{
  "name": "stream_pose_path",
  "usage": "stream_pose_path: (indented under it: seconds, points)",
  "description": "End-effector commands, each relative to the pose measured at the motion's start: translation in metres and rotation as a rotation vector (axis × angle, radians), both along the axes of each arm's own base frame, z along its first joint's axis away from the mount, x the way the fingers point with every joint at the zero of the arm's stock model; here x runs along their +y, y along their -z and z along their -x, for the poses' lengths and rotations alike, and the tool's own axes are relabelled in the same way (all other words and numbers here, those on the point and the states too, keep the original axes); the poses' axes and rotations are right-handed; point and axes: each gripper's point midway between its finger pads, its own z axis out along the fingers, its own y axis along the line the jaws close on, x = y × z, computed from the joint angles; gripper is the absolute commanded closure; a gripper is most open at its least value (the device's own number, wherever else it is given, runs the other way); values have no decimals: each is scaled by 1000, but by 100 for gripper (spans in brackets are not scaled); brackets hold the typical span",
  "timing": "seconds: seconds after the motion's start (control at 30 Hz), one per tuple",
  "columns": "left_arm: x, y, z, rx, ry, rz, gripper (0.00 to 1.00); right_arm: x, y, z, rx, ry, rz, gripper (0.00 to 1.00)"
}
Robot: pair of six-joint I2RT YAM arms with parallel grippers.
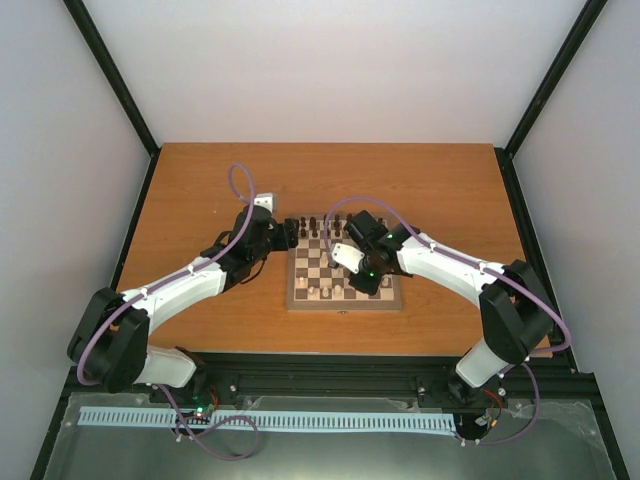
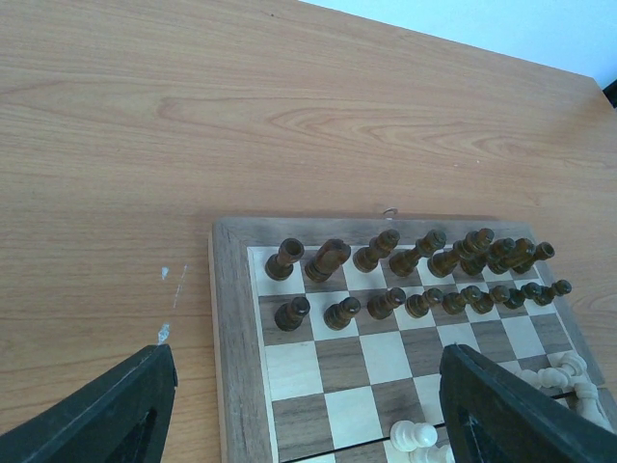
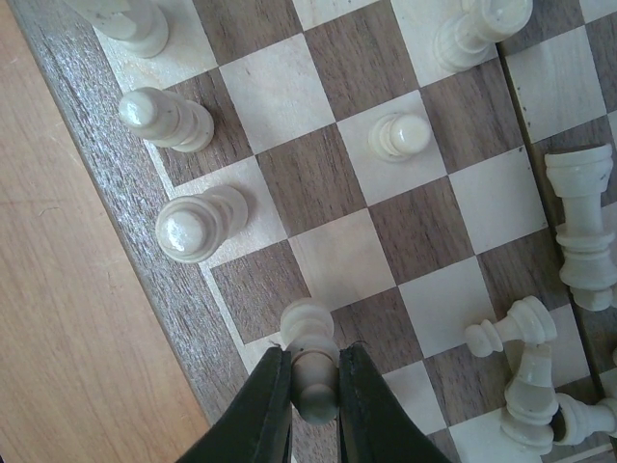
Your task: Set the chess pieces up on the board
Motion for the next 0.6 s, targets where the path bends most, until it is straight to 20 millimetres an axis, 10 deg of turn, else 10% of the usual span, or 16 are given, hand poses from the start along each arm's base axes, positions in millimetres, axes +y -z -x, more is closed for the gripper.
stream_pose_path:
  seconds: [0.0,0.23,0.57]
  points:
    - [0,-4,-3,-11,-17,10,23,5,-10,-1,-21,-29,-3,91]
    - [-1,-4,-3,-11,-11,14,23,9,-43,-7,-82,-29,-47,91]
    - [-3,-2,-3,-5,-5,12,23,-5,-13,7,-32,-59,16,91]
